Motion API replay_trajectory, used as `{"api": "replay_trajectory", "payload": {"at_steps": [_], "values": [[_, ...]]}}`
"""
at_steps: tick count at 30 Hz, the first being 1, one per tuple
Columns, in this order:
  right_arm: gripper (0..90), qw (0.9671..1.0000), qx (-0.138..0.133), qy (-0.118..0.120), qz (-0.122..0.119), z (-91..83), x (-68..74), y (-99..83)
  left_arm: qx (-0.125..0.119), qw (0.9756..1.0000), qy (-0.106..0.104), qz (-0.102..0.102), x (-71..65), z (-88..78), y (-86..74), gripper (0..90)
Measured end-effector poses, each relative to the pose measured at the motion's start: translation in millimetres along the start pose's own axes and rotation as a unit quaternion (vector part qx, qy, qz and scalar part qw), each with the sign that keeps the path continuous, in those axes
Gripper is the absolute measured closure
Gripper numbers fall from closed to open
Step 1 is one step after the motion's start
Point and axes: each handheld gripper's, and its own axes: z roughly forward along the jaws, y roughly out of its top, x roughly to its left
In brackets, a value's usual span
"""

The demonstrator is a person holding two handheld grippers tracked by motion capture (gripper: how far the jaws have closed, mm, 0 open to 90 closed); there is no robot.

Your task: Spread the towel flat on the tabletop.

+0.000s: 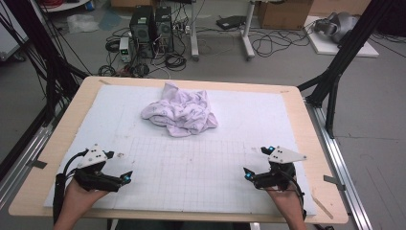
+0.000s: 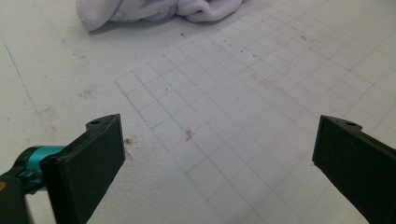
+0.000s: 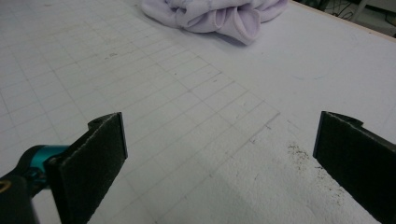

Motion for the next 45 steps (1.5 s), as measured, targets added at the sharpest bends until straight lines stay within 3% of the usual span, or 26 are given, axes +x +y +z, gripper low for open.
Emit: {"api": "replay_trajectory", "payload": {"at_steps": [30,42,45], "values": [[1.8,1.0000,-0.003,0.009,-0.004,1.2,2.9,0.4,-0.002,1.0000,0.001,-0.001,-0.6,3.9,0.4,2.9],[1.8,0.9995,0.006,0.029,0.003,14.2,0.9,16.7,0.005,1.0000,0.000,0.000,-0.6,11.4,1.8,2.9],[1.8,0.9996,0.006,0.029,-0.006,19.0,-0.2,23.2,0.005,1.0000,-0.001,0.002,-1.1,13.2,2.5,2.9]]}}
